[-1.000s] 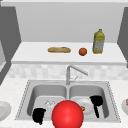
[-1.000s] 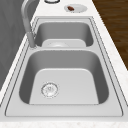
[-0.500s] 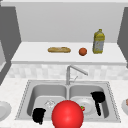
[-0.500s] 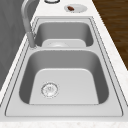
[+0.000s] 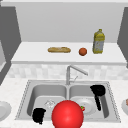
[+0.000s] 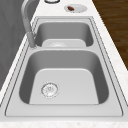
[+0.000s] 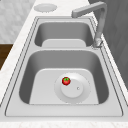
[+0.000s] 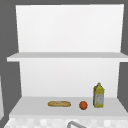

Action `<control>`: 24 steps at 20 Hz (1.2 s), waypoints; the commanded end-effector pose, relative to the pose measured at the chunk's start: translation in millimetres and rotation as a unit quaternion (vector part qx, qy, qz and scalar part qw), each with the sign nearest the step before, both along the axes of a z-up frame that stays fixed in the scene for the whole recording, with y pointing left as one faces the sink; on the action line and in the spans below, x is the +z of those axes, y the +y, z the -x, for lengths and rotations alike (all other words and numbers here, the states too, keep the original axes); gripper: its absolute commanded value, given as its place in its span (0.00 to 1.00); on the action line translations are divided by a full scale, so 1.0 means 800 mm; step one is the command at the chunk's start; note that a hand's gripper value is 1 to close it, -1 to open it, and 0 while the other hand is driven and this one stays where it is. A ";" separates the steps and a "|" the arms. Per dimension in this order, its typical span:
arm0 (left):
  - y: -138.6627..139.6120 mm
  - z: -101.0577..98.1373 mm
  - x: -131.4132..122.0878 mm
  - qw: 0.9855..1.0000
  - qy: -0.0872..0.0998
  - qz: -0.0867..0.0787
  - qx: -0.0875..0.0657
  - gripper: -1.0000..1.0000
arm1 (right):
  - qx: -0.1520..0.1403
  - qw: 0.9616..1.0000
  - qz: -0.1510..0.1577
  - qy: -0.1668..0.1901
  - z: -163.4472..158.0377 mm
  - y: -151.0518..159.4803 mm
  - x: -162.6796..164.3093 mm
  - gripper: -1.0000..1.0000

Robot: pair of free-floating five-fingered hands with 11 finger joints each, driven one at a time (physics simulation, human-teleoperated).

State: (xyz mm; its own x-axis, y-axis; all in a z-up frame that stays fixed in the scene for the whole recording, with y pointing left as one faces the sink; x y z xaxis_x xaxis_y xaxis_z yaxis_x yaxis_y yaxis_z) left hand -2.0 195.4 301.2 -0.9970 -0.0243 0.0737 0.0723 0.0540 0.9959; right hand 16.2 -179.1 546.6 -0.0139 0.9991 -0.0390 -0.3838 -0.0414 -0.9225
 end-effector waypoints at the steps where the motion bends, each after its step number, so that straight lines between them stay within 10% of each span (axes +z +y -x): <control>1: 0.000 0.000 0.000 1.000 0.000 0.000 0.000 0.50 | -0.004 1.000 0.000 -0.010 0.002 0.010 0.039 0.00; 24: 0.000 0.000 0.000 1.000 0.000 0.000 0.000 0.50 | -0.002 1.000 0.006 -0.010 -0.015 0.056 0.273 0.00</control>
State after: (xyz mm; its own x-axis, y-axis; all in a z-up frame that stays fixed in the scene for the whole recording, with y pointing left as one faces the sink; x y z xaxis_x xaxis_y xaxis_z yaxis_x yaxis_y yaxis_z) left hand -2.0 195.4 301.1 -0.9970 -0.0245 0.0734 0.0720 0.0542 0.9959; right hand 22.3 -140.0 741.8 -0.0109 0.9987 -0.0502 -0.3648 -0.0507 -0.9297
